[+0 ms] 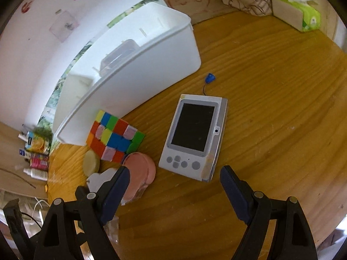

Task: Organize rigid objects
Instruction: 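Grasp green-capped gold bottle with left tool while right tool grasps white game device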

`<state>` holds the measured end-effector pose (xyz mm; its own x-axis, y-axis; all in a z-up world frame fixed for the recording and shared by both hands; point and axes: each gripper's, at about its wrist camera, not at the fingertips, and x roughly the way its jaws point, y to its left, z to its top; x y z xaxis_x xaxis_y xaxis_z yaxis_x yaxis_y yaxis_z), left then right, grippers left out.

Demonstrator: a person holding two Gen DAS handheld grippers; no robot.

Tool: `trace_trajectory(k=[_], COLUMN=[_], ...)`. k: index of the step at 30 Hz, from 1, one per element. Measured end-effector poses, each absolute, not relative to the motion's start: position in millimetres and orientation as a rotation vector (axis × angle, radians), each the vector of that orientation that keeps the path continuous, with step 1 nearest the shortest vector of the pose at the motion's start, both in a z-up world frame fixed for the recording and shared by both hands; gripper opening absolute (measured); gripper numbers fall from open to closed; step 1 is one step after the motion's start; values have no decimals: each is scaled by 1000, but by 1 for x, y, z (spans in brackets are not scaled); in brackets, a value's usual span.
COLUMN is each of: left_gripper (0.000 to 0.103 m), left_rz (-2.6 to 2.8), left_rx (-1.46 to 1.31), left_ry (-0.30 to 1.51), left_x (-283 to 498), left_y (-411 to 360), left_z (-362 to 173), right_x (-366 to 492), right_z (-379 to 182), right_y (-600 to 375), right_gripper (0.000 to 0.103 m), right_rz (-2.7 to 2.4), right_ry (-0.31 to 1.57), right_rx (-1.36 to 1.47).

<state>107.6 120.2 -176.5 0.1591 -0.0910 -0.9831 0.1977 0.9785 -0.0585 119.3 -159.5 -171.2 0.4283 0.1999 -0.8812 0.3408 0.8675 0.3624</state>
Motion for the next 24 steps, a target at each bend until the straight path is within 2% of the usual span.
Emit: trace_trajectory(k=[12,18,20,24], left_gripper=[84,83,81,65], left_rz=[-289,-312,-321,-334], left_rx=[97,63,50,35], left_ry=[1452,1476,1483,1493], left_x=[122,131,133,149], left_y=[115,116,116,114], left_z=[-188,-192,-192,-189], right_x=[130,141,150,157], right_z=[-186,-187,-188,-188], right_y=[-161,-152,-143,-136], right_gripper=[86,86,86,86], right_rz=[-159,-184,-197,-218], right_ry=[1198,1226,1244,1258], right_rx=[537,433,378,326])
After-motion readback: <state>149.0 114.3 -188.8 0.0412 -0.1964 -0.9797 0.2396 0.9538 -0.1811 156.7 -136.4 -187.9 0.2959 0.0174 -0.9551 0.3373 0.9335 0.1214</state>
